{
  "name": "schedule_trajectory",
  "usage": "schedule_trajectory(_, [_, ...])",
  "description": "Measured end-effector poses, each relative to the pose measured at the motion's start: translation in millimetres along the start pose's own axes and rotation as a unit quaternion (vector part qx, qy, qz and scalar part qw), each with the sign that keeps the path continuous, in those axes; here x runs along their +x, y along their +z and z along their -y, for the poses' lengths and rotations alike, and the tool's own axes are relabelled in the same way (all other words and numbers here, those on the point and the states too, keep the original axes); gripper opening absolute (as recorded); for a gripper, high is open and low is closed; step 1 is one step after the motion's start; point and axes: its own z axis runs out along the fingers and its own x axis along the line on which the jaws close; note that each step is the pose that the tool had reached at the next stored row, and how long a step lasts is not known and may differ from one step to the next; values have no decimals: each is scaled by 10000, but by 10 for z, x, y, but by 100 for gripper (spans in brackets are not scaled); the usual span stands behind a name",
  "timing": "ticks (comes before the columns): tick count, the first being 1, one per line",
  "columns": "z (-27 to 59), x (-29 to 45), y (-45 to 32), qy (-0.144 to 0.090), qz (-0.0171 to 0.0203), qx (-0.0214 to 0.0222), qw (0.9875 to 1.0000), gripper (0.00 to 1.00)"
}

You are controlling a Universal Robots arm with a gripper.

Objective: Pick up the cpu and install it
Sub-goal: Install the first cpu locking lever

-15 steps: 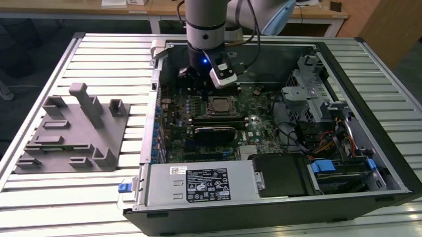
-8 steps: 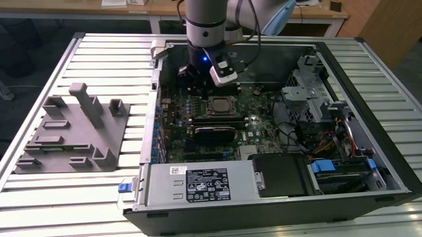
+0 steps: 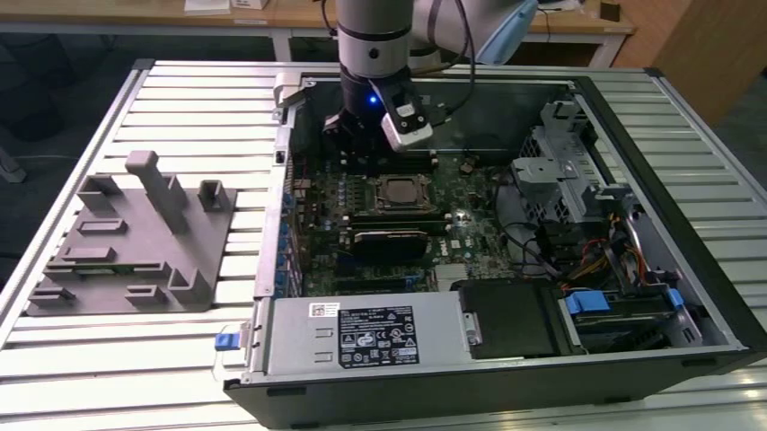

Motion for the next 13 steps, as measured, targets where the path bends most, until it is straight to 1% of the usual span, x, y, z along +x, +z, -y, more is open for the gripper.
schedule_trajectory(3, [3, 13, -1, 0, 2, -1, 10000, 11])
schedule_trajectory(11, [35, 131, -3, 0, 2, -12, 10000, 11])
schedule_trajectory(12, [36, 134, -4, 0, 0, -19, 10000, 11])
schedule_trajectory(13, [38, 135, -3, 0, -2, -46, 10000, 11])
